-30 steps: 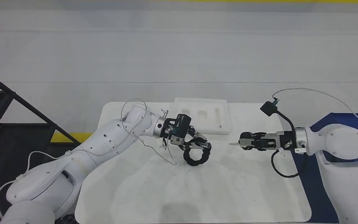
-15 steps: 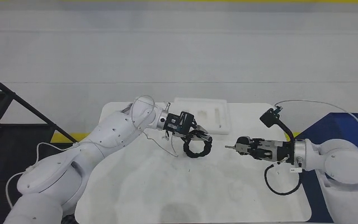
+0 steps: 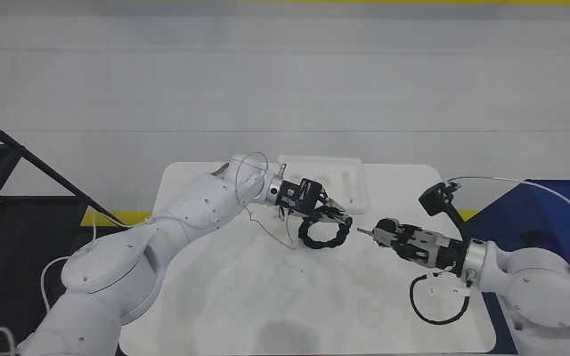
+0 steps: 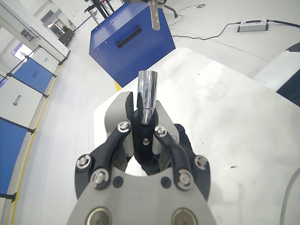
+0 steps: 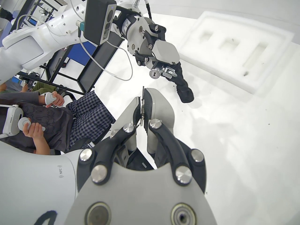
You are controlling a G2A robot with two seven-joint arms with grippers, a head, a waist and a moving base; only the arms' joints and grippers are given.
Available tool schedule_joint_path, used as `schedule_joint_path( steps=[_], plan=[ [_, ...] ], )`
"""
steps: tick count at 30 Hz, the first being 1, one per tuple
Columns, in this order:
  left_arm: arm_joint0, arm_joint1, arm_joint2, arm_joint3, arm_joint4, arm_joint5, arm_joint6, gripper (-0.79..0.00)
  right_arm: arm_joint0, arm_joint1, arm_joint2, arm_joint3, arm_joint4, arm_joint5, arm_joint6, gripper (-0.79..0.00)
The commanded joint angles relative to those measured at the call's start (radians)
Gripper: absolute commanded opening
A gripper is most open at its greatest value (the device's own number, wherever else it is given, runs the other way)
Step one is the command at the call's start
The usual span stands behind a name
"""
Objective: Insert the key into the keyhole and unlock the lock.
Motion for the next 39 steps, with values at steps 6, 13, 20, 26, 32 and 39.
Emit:
schedule_joint_path(
  steps=[6, 13, 20, 26, 32, 39],
  plan=[
    [-0.003, -0.029, -0.001, 0.023, -0.006, -0.02, -0.02, -0.785, -0.039, 0.0, -0.019, -0.042, -0.137, 0.033, -0.096, -0.785],
    [-0.012, -0.045, -0.001, 0.034, 0.012, -0.028, -0.028, -0.785, -0.045, 0.002, -0.051, -0.059, -0.214, 0.075, -0.11, -0.785],
    [-0.017, -0.053, -0.001, 0.034, 0.025, -0.033, -0.034, -0.785, -0.036, 0.004, -0.069, -0.057, -0.243, 0.094, -0.111, -0.785],
    [-0.019, -0.055, -0.001, 0.031, 0.028, -0.035, -0.035, -0.785, -0.028, 0.005, -0.085, -0.055, -0.262, 0.108, -0.112, -0.785],
    [-0.019, -0.056, -0.001, 0.033, 0.029, -0.04, -0.04, -0.785, -0.019, 0.006, -0.098, -0.05, -0.268, 0.116, -0.114, -0.785],
    [-0.017, -0.059, -0.001, 0.036, 0.024, -0.046, -0.046, -0.785, -0.012, 0.008, -0.109, -0.047, -0.281, 0.116, -0.114, -0.785]
  ],
)
